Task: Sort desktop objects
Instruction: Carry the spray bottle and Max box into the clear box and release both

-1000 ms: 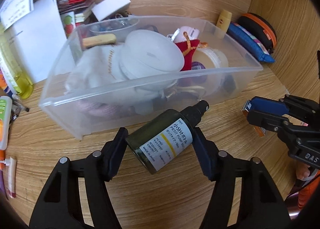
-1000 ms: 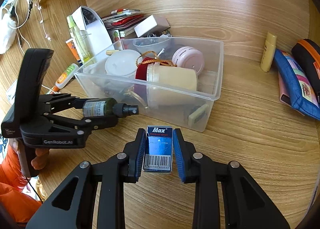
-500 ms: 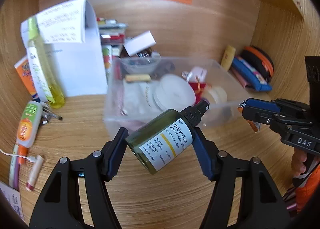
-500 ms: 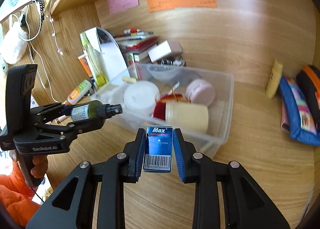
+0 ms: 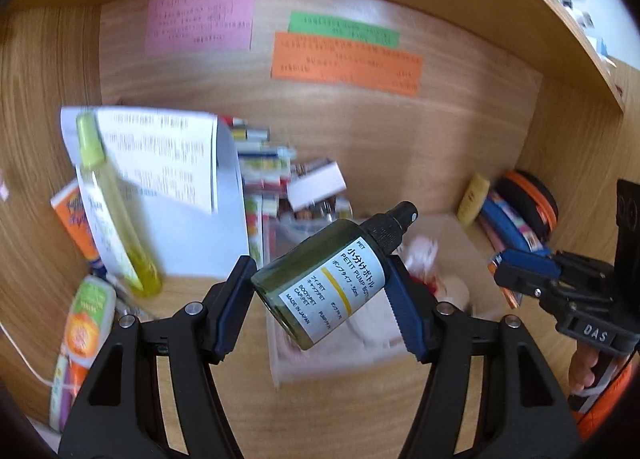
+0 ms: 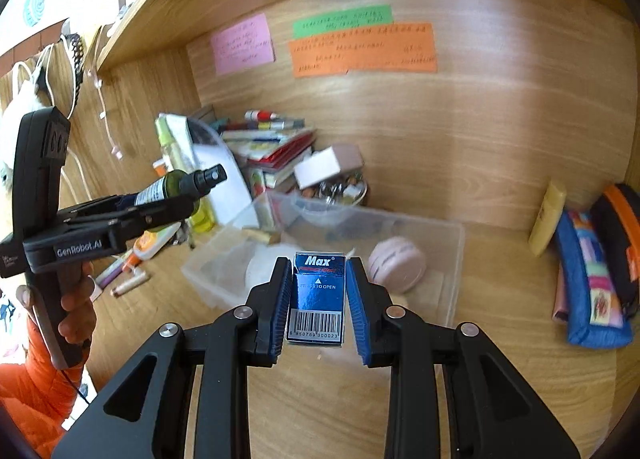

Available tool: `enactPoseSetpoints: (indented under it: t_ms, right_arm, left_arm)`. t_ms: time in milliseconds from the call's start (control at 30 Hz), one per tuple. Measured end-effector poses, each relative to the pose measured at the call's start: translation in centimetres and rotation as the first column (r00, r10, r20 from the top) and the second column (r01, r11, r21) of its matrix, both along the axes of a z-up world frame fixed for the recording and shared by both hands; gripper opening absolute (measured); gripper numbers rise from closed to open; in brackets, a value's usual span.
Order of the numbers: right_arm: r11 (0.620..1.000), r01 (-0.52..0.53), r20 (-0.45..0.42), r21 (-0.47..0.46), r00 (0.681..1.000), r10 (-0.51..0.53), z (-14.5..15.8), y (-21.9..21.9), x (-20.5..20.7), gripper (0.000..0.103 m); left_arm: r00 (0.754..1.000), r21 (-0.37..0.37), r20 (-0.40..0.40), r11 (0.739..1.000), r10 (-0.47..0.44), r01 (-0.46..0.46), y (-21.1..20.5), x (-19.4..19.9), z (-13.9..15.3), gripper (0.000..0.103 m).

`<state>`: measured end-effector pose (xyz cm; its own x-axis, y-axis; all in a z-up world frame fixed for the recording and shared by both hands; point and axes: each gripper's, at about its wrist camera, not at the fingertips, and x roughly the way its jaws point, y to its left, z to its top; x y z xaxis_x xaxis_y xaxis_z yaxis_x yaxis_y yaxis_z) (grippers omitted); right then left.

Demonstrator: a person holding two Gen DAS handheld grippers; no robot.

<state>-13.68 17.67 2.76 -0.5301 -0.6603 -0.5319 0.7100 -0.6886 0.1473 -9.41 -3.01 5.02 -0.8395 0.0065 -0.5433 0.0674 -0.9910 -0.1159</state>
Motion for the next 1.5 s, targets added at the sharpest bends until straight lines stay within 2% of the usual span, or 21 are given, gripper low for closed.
enactPoseSetpoints:
  t_ms: [333, 567, 933, 1100, 1167, 1267, 1333, 1400, 1433, 1467, 1500]
  right_arm:
    - [1.000, 0.005, -0.010, -0.022, 1.000, -0.005, 0.6, -0.4, -2.0, 0.025]
    - [0.999, 0.035, 0.060, 0.003, 0.998, -0.035, -2.0, -0.6, -4.5, 0.025]
    - [0.995, 0.052, 0.132, 0.083, 0.989, -0.063, -5.6, -1.4, -6.8, 0.026]
    - [0.993, 0.042, 0.104, 0.114, 0.993, -0.054, -6.1, -2.0, -6.3, 0.028]
    - [0.991, 0.045, 0.092, 0.125, 0.994, -0.057, -6.0, -2.1, -6.2, 0.028]
    - [0.991, 0.049, 0.098, 0.127, 0.993, -0.062, -5.7, -1.9, -6.3, 0.029]
    - [0.991, 0.058, 0.094, 0.123, 0.993, -0.070, -5.3, -1.8, -6.2, 0.035]
    - [0.989, 0.080, 0.068, 0.120, 0.994, -0.089, -4.7, -1.7, -5.9, 0.057]
    - [0.988, 0.098, 0.048, 0.118, 0.993, -0.104, -4.3, -1.6, -5.6, 0.064]
    - [0.987, 0.115, 0.023, 0.112, 0.993, -0.118, -3.8, -1.4, -5.2, 0.075]
    - [0.986, 0.127, 0.000, 0.105, 0.992, -0.128, -3.2, -1.3, -4.7, 0.082]
  left_arm:
    - [1.000, -0.001, -0.001, 1.000, -0.019, 0.019, 1.1, -3.0, 0.2, 0.065]
    - [0.997, -0.050, 0.051, 0.997, -0.050, 0.052, 2.7, -5.4, -1.6, 0.064]
    - [0.990, 0.001, 0.121, 0.997, -0.071, 0.071, 1.5, -7.0, -4.4, 0.065]
    - [0.990, -0.017, 0.119, 0.997, -0.071, 0.074, 1.7, -6.8, -4.4, 0.074]
    - [0.990, -0.013, 0.114, 0.996, -0.087, 0.089, 1.9, -6.6, -4.2, 0.076]
    - [0.989, -0.008, 0.100, 0.993, -0.113, 0.114, 2.3, -6.2, -3.7, 0.084]
    - [0.991, -0.021, 0.080, 0.994, -0.106, 0.108, 2.6, -5.7, -3.3, 0.084]
    - [0.993, -0.026, 0.064, 0.995, -0.097, 0.099, 2.6, -5.3, -2.7, 0.084]
    - [0.995, -0.024, 0.057, 0.996, -0.086, 0.087, 2.6, -5.1, -2.4, 0.084]
    - [0.996, -0.023, 0.051, 0.997, -0.076, 0.077, 2.5, -4.9, -2.2, 0.085]
    - [0.997, -0.023, 0.045, 0.997, -0.066, 0.067, 2.4, -4.6, -1.9, 0.090]
